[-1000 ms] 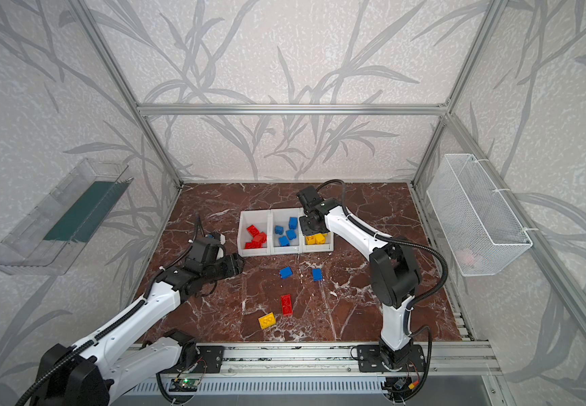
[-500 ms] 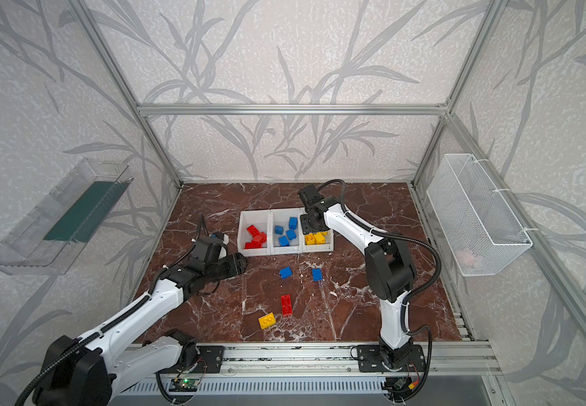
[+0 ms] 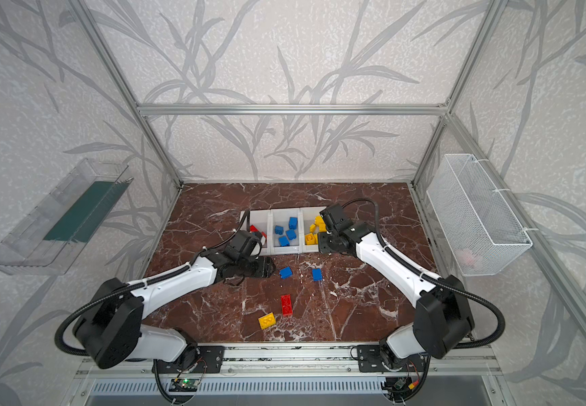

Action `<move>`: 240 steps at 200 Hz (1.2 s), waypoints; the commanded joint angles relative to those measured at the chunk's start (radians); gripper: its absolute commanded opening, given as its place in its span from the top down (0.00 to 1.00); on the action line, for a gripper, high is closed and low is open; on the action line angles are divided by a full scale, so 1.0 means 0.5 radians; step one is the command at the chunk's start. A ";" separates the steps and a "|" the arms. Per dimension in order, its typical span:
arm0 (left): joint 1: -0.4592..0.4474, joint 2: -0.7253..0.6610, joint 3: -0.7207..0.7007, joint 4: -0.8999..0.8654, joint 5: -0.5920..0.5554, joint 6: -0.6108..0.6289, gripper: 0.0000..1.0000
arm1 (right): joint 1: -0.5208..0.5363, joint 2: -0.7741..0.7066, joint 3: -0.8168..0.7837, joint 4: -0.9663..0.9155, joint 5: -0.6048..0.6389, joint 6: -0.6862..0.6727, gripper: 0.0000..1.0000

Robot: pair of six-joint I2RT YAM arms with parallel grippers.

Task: Sort the legos into containers by color
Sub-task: Place the lego in the container, then pick up the lego from the center of the table.

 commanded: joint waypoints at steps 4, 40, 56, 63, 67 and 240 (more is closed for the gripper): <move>-0.057 0.206 0.225 -0.184 0.029 0.255 0.30 | -0.002 -0.200 -0.181 -0.042 0.066 0.096 0.41; -0.136 0.461 0.473 -0.341 -0.033 0.471 0.30 | -0.004 -0.416 -0.405 0.013 0.127 0.201 0.40; -0.155 0.536 0.539 -0.378 -0.027 0.543 0.30 | -0.005 -0.449 -0.431 0.005 0.137 0.223 0.40; -0.165 0.565 0.561 -0.387 -0.024 0.569 0.30 | -0.005 -0.450 -0.434 0.004 0.138 0.222 0.40; -0.170 0.578 0.571 -0.392 -0.027 0.585 0.30 | -0.004 -0.450 -0.435 -0.002 0.140 0.223 0.40; -0.330 0.824 0.687 -0.452 -0.112 0.755 0.51 | -0.004 -0.459 -0.485 -0.004 0.132 0.260 0.40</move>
